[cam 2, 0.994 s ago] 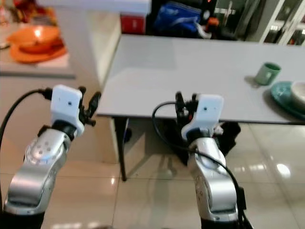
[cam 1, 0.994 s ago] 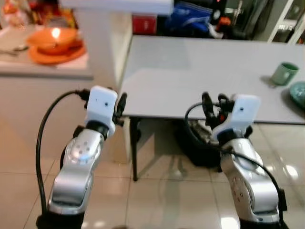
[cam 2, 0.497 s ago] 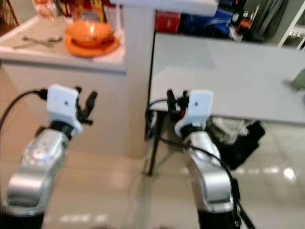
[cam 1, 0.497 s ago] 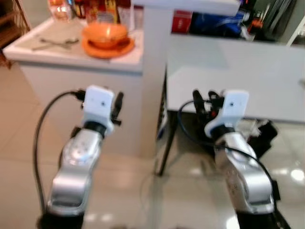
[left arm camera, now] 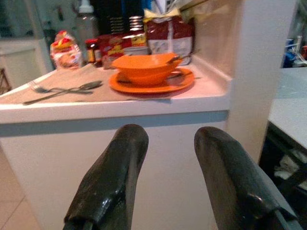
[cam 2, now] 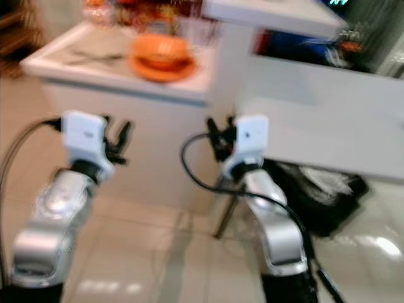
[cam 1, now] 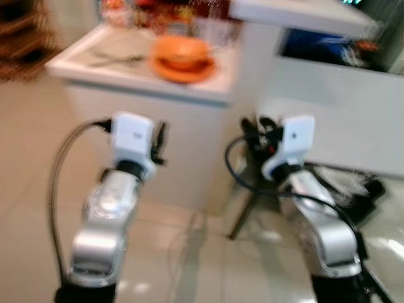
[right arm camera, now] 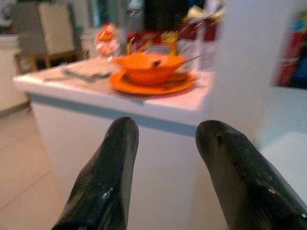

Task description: Setting the table

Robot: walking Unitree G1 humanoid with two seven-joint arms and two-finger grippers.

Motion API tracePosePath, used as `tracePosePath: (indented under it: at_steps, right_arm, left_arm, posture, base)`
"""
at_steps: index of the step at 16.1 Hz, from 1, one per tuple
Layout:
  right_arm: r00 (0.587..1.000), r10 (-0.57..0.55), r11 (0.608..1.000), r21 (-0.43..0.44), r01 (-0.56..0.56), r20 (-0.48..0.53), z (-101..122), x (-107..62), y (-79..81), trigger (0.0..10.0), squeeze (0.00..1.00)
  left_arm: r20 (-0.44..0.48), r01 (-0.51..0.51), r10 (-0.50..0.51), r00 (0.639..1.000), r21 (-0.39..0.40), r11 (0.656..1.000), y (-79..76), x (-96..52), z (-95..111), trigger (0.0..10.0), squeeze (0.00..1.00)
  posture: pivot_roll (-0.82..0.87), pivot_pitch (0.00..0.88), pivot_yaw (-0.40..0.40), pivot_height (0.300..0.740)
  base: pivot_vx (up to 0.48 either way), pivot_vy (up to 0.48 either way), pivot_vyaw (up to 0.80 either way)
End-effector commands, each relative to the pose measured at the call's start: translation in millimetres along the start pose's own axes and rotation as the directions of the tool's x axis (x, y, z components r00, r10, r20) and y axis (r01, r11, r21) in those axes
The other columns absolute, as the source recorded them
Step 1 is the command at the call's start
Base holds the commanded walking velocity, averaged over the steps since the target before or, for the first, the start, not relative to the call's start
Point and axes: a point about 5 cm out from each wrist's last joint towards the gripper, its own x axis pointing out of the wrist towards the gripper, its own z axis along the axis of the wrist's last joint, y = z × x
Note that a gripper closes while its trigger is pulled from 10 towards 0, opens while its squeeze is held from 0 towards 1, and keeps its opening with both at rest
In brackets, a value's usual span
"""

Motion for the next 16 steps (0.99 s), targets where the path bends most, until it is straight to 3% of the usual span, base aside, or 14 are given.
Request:
tracePosePath:
  at_steps: [1,5,8,16]
  right_arm:
    - [0.999,0.032,0.999,0.001,-0.032,0.019,4.2,4.0,6.9,10.0,0.0]
    - [0.996,0.088,0.996,0.008,-0.088,0.033,6.5,7.8,13.9,10.0,0.0]
    - [0.996,0.065,0.998,0.012,-0.065,0.053,9.7,8.3,10.5,10.0,0.0]
    - [0.993,-0.015,1.0,0.017,0.013,0.118,32.7,13.9,-13.0,10.0,0.0]
  left_arm:
    - [0.001,-0.029,0.029,1.0,0.014,0.999,7.6,-1.2,2.6,10.0,0.0]
    - [-0.002,-0.042,0.042,0.999,0.029,0.999,10.5,-3.6,3.3,10.0,0.0]
    - [-0.004,-0.033,0.033,0.999,0.038,0.999,9.4,-3.3,3.9,10.0,0.0]
    - [0.013,0.007,-0.007,1.0,0.064,0.998,8.5,0.6,8.4,10.0,0.0]
  posture:
    - [0.1,0.007,-0.074,0.74]
    - [0.11,0.01,-0.08,0.74]
    - [0.11,0.014,-0.077,0.74]
    - [0.11,0.0,-0.074,0.74]
  base:
    - [0.382,0.0,0.8]
    - [0.378,0.0,0.8]
    - [0.377,0.0,0.8]
    - [0.375,0.0,-0.07]
